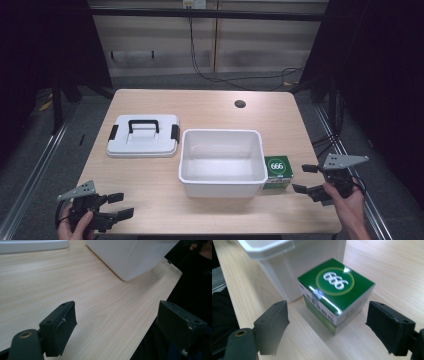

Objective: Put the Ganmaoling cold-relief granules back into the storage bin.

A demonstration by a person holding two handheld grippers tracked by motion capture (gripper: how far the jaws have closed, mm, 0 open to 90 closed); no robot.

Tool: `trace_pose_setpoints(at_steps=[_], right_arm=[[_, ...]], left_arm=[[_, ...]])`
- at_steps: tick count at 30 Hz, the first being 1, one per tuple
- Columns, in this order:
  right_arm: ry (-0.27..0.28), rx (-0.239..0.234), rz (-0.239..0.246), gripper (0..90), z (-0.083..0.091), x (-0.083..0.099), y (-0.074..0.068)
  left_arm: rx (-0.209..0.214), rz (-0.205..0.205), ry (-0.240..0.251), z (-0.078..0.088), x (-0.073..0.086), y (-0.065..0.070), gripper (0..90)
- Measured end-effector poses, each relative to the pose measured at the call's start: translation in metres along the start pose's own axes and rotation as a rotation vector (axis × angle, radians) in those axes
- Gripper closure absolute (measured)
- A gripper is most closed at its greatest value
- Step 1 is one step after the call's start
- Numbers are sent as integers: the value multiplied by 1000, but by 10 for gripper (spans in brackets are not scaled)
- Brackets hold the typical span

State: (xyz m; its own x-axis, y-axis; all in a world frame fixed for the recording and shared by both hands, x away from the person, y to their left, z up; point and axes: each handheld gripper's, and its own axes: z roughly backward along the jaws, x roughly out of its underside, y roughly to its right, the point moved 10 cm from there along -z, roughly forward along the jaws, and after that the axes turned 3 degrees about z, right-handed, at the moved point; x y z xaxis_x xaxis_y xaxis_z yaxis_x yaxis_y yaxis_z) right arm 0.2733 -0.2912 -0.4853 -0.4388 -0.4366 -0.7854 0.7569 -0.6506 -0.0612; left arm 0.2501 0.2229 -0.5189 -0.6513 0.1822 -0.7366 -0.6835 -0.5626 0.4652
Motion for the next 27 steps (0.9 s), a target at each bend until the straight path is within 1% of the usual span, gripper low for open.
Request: trace_pose_setpoints(at_steps=[2,3,5,7,8,9,10,11,12,13,15,16,17,19,20,23,26,27], right_arm=[[-2,-5,3,172,1,-3,-1],[-29,-65,30,166,1,-13,-9],[-25,-93,40,161,1,-19,-12],[-27,-69,54,162,-1,-25,-9],[-38,-62,64,161,-2,-27,-7],[-56,-62,84,162,-4,-29,-6],[-80,-68,94,155,-5,-30,-5],[-107,-71,101,131,-6,-32,-3],[-100,-65,114,130,-5,-38,0],[-91,-71,125,135,-4,-44,1],[-122,-59,152,129,-2,-51,4],[-130,-63,164,136,-1,-54,5],[-133,-68,171,131,-1,-58,5],[-136,-60,184,130,-1,-63,7],[-146,-51,192,127,-1,-64,9],[-190,-45,206,109,-6,-65,15],[-207,-63,226,101,-9,-66,17],[-222,-65,241,95,-11,-66,17]], left_arm=[[1,1,0,0,0,1,160],[1,0,-2,0,0,1,160],[-1,4,0,0,0,1,160],[0,5,1,0,0,1,160],[0,4,1,0,0,1,160],[-1,2,-1,0,0,0,160],[-2,5,0,0,0,0,160],[-2,7,0,-1,0,0,160],[-2,5,1,-1,0,0,160],[-1,5,-2,-1,1,1,160],[-4,4,-3,-1,0,0,160],[-5,4,-1,-1,0,0,160],[-4,0,-2,-1,0,1,160],[-4,-1,-2,-1,0,1,160],[-4,0,-2,-1,0,1,160],[-2,-2,-2,-1,0,1,160],[-1,6,0,-1,0,1,160],[-2,6,0,-1,0,0,160]])
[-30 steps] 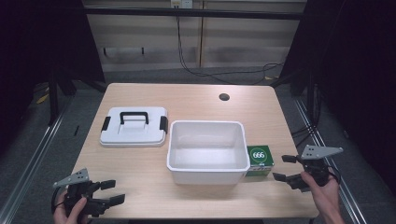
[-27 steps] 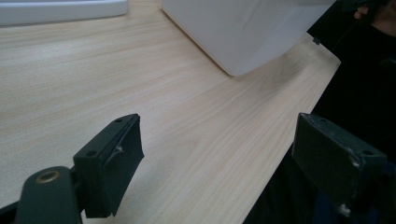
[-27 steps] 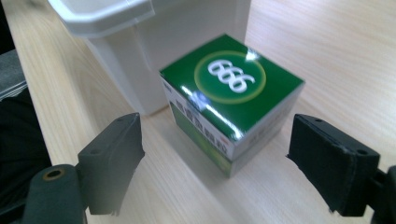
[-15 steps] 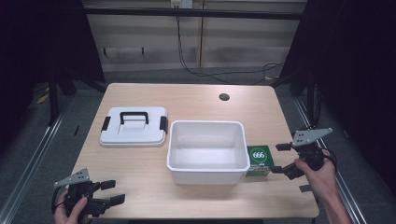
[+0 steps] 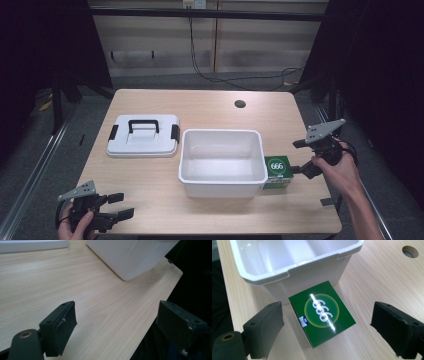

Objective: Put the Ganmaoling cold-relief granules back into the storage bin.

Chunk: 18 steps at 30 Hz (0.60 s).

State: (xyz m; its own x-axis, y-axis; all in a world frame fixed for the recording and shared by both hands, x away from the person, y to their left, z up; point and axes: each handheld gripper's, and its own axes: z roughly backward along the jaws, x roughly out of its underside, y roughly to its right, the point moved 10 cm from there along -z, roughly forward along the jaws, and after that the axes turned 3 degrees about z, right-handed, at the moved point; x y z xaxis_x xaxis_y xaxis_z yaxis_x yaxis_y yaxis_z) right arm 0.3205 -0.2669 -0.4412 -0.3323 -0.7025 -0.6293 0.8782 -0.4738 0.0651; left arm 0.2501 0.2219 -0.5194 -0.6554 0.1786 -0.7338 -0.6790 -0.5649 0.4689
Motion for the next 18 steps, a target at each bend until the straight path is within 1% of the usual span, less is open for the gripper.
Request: trace_pose_setpoints(at_steps=[2,4,6,8,9,12,13,14,15,17,18], right_arm=[[-23,-14,23,94,-3,-1,0],[-35,-25,36,94,-6,-2,0],[-60,-43,51,94,-10,-3,1],[-74,-69,42,95,-14,-3,0],[-86,-74,42,94,-16,-2,1],[-92,-87,45,94,-19,-3,1],[-106,-106,69,94,-22,-4,1],[-117,-109,73,94,-23,-3,0],[-129,-123,76,94,-24,-3,-1],[-153,-155,91,94,-28,-2,-4],[-161,-179,99,95,-29,-1,-6]], left_arm=[[1,-6,-4,0,0,0,160],[-1,-11,-5,0,0,0,160],[2,0,2,0,0,1,160],[2,-1,1,0,0,1,160],[3,-1,1,0,0,1,160],[3,-3,0,0,0,1,160],[5,-4,-3,0,0,1,160],[4,-6,-3,0,0,0,160],[3,-7,-3,0,0,0,160],[3,-5,-2,0,0,0,160],[3,-5,-3,0,0,0,160]])
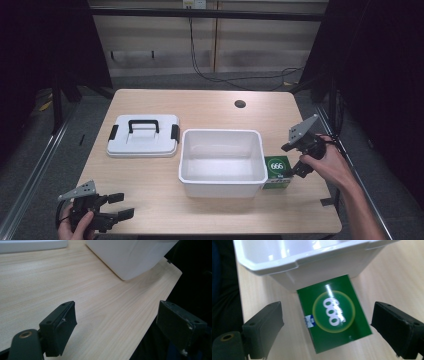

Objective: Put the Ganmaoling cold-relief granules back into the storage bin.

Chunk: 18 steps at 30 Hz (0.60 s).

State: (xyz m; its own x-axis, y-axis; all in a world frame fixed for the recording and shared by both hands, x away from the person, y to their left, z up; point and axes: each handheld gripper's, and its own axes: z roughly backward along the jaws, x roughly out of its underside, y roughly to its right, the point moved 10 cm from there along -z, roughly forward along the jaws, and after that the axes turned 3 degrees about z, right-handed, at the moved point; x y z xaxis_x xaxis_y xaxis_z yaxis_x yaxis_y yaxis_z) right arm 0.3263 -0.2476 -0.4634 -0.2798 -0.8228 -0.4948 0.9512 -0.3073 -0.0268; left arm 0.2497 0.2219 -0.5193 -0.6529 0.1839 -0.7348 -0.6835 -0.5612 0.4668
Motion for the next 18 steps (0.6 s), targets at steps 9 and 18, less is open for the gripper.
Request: trace_pose_setpoints(at_steps=[9,18], right_arm=[[-110,-35,52,94,-12,1,2],[-239,-57,101,94,-23,3,6]], left_arm=[[3,-1,-1,0,0,0,160],[9,-1,-4,-1,0,1,160]])
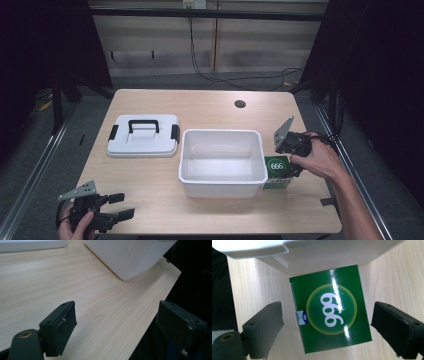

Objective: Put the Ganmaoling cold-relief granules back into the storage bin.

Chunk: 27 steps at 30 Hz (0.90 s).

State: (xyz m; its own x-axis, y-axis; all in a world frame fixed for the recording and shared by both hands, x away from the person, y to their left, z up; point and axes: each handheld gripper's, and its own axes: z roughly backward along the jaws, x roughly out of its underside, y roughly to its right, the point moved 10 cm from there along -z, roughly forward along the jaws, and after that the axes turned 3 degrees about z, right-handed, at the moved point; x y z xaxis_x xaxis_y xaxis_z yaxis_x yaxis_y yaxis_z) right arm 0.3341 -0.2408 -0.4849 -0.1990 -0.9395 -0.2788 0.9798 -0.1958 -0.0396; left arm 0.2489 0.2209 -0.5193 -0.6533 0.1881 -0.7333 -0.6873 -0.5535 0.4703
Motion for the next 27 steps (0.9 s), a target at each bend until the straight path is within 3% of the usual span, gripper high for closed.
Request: trace_pose_setpoints(at_steps=[5,14,22,27], right_arm=[[-47,-20,12,94,-8,0,-1],[-112,8,63,95,-15,1,7],[-135,-20,97,95,-24,-2,5],[-190,-30,115,96,-30,2,3]], left_arm=[[3,-2,-3,0,0,0,160],[2,-6,-7,-1,1,0,160],[3,-7,-7,-1,1,0,160],[2,-6,-5,-1,0,0,160]])
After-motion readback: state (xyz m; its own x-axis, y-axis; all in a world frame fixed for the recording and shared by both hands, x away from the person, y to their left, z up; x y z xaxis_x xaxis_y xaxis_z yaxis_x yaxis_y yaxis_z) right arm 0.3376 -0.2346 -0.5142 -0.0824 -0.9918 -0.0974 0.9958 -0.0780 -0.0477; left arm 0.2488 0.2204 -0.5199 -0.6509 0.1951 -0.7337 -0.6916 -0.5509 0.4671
